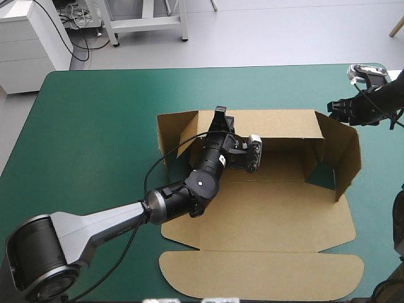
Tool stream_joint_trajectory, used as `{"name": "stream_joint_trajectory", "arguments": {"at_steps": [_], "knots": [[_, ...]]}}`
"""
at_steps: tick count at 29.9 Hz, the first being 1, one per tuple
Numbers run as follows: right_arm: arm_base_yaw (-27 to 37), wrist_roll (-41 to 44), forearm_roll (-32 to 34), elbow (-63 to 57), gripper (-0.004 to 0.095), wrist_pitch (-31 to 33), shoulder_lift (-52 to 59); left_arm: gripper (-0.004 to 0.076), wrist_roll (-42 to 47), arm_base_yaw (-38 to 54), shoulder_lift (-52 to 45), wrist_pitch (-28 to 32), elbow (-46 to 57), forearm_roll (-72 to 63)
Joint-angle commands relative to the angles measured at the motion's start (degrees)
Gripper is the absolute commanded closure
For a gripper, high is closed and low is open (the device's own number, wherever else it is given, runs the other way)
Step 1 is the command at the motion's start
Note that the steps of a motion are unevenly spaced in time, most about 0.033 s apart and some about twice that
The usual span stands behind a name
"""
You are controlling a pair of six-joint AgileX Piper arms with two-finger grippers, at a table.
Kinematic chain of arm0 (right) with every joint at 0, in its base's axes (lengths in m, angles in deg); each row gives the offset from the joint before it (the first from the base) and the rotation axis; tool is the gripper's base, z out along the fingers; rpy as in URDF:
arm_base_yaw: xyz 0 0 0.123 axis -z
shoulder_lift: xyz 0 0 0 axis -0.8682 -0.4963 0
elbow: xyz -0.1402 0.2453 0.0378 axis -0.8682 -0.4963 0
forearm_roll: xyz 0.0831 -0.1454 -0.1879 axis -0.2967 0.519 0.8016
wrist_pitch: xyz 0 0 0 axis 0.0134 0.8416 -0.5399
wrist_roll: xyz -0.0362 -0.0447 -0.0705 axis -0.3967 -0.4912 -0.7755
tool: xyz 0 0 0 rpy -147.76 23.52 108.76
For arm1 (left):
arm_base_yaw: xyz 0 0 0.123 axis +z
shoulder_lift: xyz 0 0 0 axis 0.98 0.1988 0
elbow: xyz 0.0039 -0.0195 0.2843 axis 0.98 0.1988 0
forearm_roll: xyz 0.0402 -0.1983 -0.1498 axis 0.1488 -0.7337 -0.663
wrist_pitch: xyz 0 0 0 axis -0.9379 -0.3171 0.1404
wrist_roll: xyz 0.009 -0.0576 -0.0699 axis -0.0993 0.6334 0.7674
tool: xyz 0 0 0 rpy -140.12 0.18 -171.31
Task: Fold the box
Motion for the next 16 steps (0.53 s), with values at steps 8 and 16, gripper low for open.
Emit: {"name": "stream_joint_trajectory", "arguments": {"at_steps": [8, 16], "knots": [[0.4, -3.4, -1.9, -7.2, 0.0497, -2.0, 8.6, 0.0731, 1.4, -0.2, -2.5, -1.3, -1.7, 0.8], [4.3, -12.7, -12.2, -20.9, 0.054, -7.0, 16.6, 0.0731, 1.4, -0.2, -2.5, -1.3, -1.7, 0.8]]}}
